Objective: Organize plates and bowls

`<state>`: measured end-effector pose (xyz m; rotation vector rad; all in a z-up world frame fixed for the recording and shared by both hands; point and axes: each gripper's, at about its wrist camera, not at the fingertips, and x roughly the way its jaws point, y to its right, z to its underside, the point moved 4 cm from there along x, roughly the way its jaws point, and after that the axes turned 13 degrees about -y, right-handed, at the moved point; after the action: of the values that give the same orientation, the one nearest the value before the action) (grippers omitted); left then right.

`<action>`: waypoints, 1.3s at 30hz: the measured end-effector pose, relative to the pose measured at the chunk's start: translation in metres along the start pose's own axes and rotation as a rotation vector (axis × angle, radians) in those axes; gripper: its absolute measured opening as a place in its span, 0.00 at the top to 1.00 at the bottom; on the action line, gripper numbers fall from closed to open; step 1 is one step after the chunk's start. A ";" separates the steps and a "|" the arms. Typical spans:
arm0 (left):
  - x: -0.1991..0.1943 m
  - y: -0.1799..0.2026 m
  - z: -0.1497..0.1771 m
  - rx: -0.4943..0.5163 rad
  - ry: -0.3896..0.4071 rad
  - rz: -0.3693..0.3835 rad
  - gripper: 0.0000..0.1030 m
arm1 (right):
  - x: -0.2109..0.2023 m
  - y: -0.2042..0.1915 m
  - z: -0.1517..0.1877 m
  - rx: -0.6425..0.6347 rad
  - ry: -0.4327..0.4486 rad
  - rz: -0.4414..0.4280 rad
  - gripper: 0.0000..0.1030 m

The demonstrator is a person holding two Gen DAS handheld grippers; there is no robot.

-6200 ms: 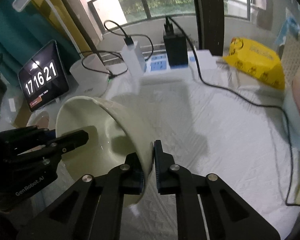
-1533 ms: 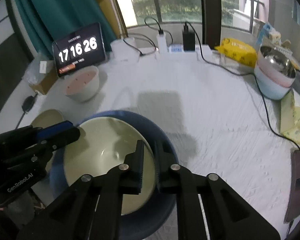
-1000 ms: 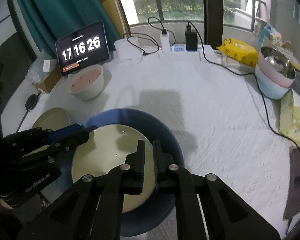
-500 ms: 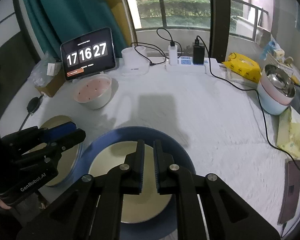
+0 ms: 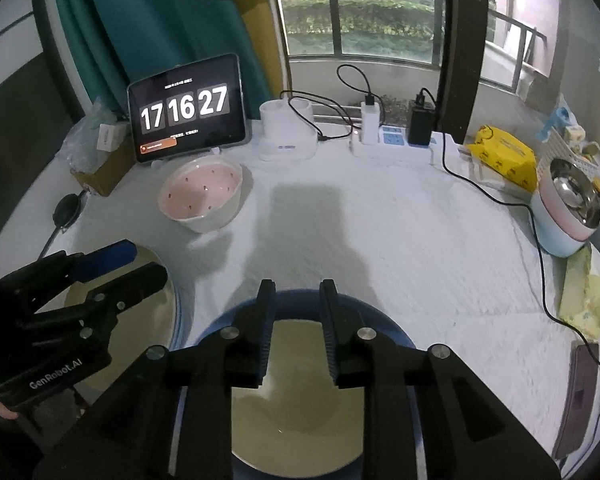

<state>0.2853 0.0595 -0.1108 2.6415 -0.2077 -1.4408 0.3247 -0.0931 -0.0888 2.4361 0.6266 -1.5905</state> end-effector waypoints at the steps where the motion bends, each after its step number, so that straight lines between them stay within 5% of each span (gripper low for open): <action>1: -0.001 -0.003 -0.001 -0.005 0.002 -0.001 0.54 | 0.001 -0.003 -0.002 -0.001 -0.001 0.000 0.76; 39: 0.029 -0.125 -0.042 -0.134 -0.025 -0.021 0.54 | 0.076 -0.069 -0.089 -0.011 -0.097 -0.010 0.68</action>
<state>0.3439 0.1785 -0.1340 2.5277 -0.0823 -1.4410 0.3950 0.0200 -0.1139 2.3355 0.6298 -1.6923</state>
